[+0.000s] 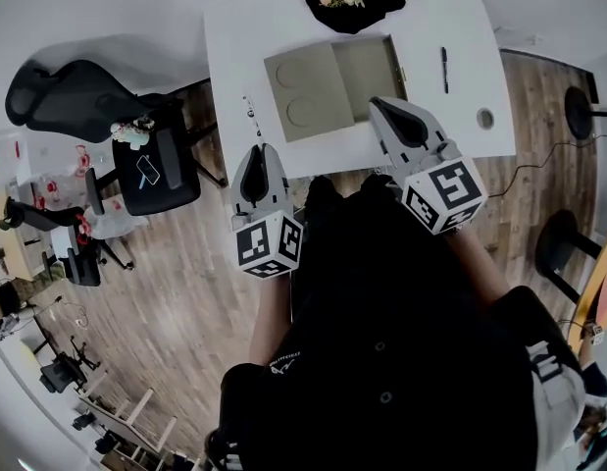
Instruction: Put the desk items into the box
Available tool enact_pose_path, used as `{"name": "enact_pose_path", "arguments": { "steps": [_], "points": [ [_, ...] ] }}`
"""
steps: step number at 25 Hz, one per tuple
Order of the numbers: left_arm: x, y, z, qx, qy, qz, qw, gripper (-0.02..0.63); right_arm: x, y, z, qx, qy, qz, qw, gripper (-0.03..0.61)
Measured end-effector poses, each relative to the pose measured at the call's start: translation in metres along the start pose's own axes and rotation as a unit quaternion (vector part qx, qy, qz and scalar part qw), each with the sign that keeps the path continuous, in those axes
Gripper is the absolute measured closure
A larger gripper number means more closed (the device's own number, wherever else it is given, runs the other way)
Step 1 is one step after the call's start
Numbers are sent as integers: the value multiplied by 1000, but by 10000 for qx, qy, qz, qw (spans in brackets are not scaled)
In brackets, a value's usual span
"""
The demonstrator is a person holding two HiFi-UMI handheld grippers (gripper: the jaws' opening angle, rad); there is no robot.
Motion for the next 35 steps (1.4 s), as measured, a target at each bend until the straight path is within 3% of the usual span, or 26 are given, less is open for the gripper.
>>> {"name": "enact_pose_path", "arguments": {
  "steps": [5, 16, 35],
  "points": [
    [-3, 27, 4, 8, 61, 289, 9996, 555, 2, 22, -11, -17, 94, -19, 10000, 580],
    [-14, 73, 35, -254, -26, 394, 9989, 555, 2, 67, -36, -213, 189, 14, 9996, 580],
    [-35, 123, 121, -1191, -730, 891, 9862, 555, -2, 124, -66, -984, 259, 241, 9945, 580]
  ]
}}
Point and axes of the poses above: the fingertips, and each gripper's own axes: z forward along the fingers, y to its right, x out of its top, the point moved 6 cm from there along -z, backward along the fingers, and after that the axes turned 14 degrees about -x, right-handed, at the moved point
